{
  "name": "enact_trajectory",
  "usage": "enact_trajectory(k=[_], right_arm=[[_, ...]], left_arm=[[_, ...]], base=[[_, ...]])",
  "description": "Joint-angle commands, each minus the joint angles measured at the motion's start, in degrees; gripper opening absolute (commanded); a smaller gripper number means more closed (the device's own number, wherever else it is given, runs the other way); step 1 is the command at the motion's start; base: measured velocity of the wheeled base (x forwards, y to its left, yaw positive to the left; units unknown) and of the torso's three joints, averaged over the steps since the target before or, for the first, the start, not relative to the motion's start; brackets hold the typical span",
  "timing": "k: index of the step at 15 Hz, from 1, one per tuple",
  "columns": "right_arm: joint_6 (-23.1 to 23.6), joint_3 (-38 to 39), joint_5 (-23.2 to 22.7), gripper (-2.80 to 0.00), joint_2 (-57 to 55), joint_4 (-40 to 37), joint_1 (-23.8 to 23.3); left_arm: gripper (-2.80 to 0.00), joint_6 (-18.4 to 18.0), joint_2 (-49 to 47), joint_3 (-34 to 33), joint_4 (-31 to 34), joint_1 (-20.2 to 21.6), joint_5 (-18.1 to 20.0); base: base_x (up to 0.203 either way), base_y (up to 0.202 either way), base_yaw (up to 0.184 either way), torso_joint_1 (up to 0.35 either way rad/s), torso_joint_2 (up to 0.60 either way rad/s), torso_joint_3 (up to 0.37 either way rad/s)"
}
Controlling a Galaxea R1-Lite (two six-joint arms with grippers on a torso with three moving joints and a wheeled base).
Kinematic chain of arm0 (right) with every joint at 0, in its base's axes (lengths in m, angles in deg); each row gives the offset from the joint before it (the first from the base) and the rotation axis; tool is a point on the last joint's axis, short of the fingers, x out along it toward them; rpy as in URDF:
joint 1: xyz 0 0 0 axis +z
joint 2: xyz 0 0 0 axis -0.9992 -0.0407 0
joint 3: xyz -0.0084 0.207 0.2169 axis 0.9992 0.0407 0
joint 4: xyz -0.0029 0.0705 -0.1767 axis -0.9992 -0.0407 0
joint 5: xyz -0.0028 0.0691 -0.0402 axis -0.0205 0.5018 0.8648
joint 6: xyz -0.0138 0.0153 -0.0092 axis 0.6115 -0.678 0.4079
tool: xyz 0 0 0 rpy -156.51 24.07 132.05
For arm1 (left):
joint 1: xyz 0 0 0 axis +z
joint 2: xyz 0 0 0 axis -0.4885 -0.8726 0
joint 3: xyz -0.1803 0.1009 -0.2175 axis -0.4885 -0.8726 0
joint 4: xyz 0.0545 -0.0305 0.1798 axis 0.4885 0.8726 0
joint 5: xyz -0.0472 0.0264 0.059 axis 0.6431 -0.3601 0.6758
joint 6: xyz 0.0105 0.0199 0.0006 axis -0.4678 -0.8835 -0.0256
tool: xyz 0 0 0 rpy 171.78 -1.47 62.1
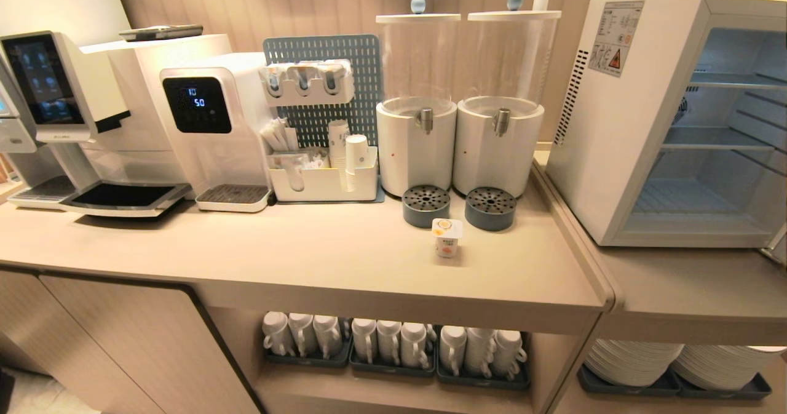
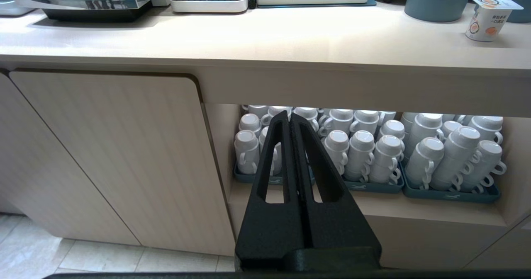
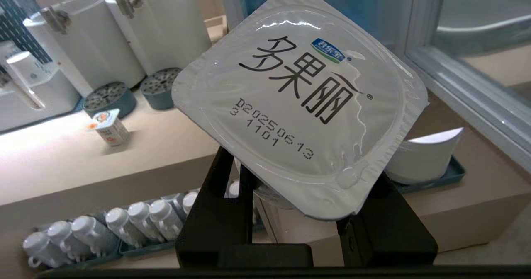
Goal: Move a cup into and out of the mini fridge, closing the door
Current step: Put the yoghurt in the freezer
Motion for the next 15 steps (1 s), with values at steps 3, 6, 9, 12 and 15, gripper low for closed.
enact_trajectory(k=[3, 6, 9, 12, 15], right_arm=[[-1.4, -4.2, -13.6, -2.80, 0.0, -5.6, -10.2], [-5.0, -1.0, -22.8, -2.80, 0.4, -5.6, -10.0], [-4.7, 1.0, -26.3, -2.80, 2.7, -4.3, -2.7], [-2.4, 10.3, -24.5, -2.80, 12.0, 2.0, -3.7], [1.7, 27.0, -17.4, -2.80, 15.3, 19.6, -4.1]], left_arm=[[-2.80, 0.1, -0.1, -0.1, 0.0, 0.0, 0.0], [-2.80, 0.3, -0.1, -0.1, 0.0, 0.0, 0.0], [-2.80, 0.3, -0.1, -0.1, 0.0, 0.0, 0.0], [-2.80, 0.3, -0.1, -0.1, 0.0, 0.0, 0.0], [-2.80, 0.3, -0.1, -0.1, 0.0, 0.0, 0.0]], base=[[0.000, 0.000, 0.000, 0.000, 0.00, 0.000], [0.000, 0.000, 0.000, 0.000, 0.00, 0.000], [0.000, 0.000, 0.000, 0.000, 0.00, 0.000], [0.000, 0.000, 0.000, 0.000, 0.00, 0.000], [0.000, 0.000, 0.000, 0.000, 0.00, 0.000]])
